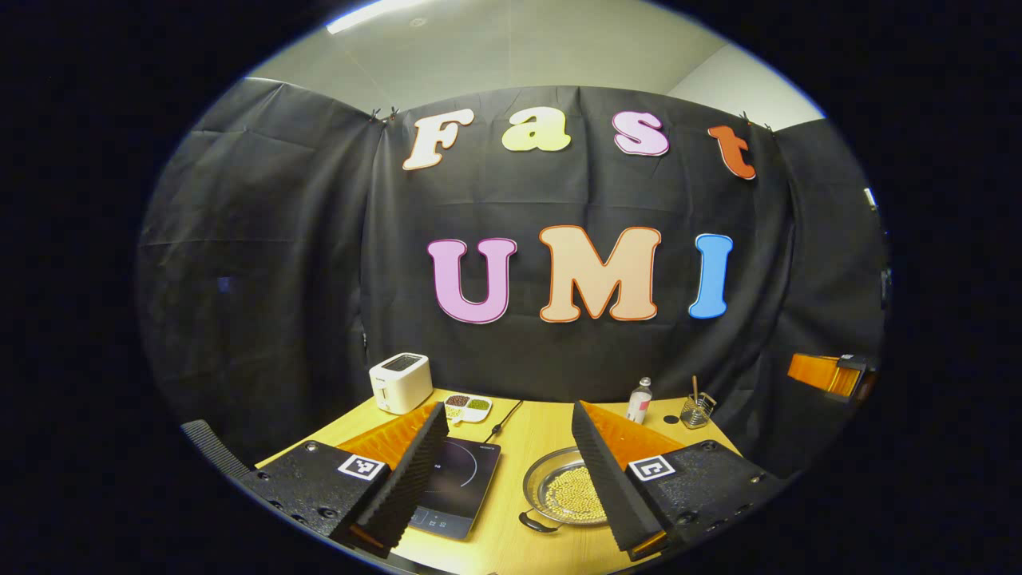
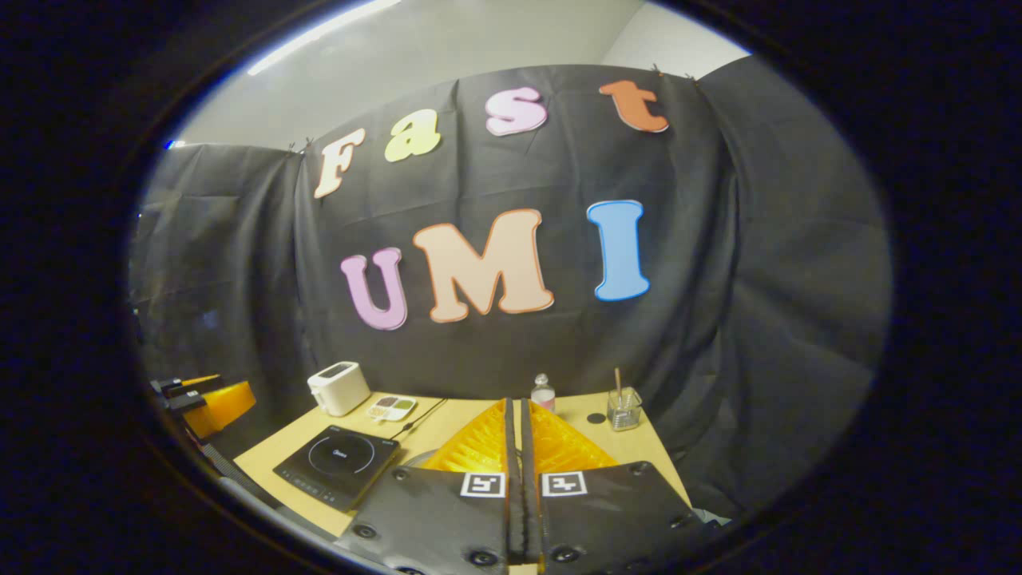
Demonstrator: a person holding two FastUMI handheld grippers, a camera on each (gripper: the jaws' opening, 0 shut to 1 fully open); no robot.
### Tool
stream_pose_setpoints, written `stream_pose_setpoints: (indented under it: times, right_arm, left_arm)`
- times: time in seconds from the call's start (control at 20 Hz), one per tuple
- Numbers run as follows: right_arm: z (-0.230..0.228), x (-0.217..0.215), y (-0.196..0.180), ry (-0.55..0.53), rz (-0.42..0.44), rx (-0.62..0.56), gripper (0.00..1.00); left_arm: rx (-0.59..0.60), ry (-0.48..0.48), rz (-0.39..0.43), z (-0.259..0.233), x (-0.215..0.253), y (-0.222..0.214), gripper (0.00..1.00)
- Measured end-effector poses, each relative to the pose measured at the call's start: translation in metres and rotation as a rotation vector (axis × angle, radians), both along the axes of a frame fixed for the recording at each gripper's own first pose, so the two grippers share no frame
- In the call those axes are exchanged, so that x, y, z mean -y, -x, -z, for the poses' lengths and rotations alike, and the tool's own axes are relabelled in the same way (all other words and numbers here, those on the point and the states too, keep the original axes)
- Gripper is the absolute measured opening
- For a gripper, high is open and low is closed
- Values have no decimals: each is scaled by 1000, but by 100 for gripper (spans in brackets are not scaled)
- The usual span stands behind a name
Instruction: First push the handle of the pot to place it horizontally, then grasp the pot with both hands and set it on the induction cooktop.
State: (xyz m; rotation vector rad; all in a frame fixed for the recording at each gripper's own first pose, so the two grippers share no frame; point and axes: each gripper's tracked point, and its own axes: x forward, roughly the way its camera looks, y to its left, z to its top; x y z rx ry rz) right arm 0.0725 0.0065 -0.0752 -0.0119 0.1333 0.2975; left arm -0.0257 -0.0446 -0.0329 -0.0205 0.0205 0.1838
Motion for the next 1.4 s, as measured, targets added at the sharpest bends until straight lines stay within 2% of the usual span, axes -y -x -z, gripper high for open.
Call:
stream_pose_setpoints:
  times: [0.05,0.1,0.15,0.2,0.3,0.45,0.5,0.55,0.65,0.7,0.8,0.85,0.9,0.95,1.1,1.15,1.2,1.3,1.35,1.4]
  right_arm:
    - [9,-4,-1,6,-17,-26,2]
    - [16,-10,-1,10,-33,-50,2]
    - [26,-16,1,10,-49,-79,2]
    - [34,-22,2,9,-63,-103,0]
    - [52,-35,5,9,-83,-153,2]
    - [80,-53,8,45,-86,-204,0]
    - [93,-60,11,52,-86,-232,0]
    - [106,-68,14,54,-87,-267,0]
    - [132,-87,23,41,-95,-345,0]
    - [145,-96,26,33,-92,-380,2]
    - [173,-102,31,44,-66,-445,0]
    - [187,-105,34,57,-49,-473,0]
    - [200,-107,37,71,-37,-500,3]
    - [213,-109,39,85,-24,-528,0]
    - [251,-111,46,123,11,-610,2]
    - [265,-112,50,135,23,-641,0]
    - [278,-112,53,148,38,-672,3]
    - [304,-112,59,174,60,-730,3]
    - [316,-112,63,181,69,-761,3]
    - [327,-114,65,183,77,-791,2]
  left_arm:
    - [1,-7,-7,0,-2,2,99]
    - [1,-12,-12,0,-4,2,91]
    - [-2,-14,-16,1,-6,3,91]
    - [-10,-13,-19,4,-8,4,95]
    - [-29,-1,-21,12,-13,3,95]
    - [-42,-2,-31,18,-35,3,91]
    - [-49,-5,-35,19,-44,1,95]
    - [-55,-4,-36,21,-52,0,92]
    - [-56,2,-29,23,-67,-4,95]
    - [-58,4,-27,24,-75,-6,92]
    - [-64,10,-24,29,-93,-11,95]
    - [-67,14,-20,31,-101,-12,92]
    - [-69,17,-18,32,-109,-15,92]
    - [-73,17,-19,35,-118,-16,92]
    - [-87,18,-21,44,-140,-21,92]
    - [-91,20,-20,46,-145,-22,92]
    - [-95,21,-20,48,-153,-24,95]
    - [-100,18,-22,52,-163,-27,95]
    - [-103,15,-25,53,-169,-27,99]
    - [-105,10,-27,54,-174,-28,92]
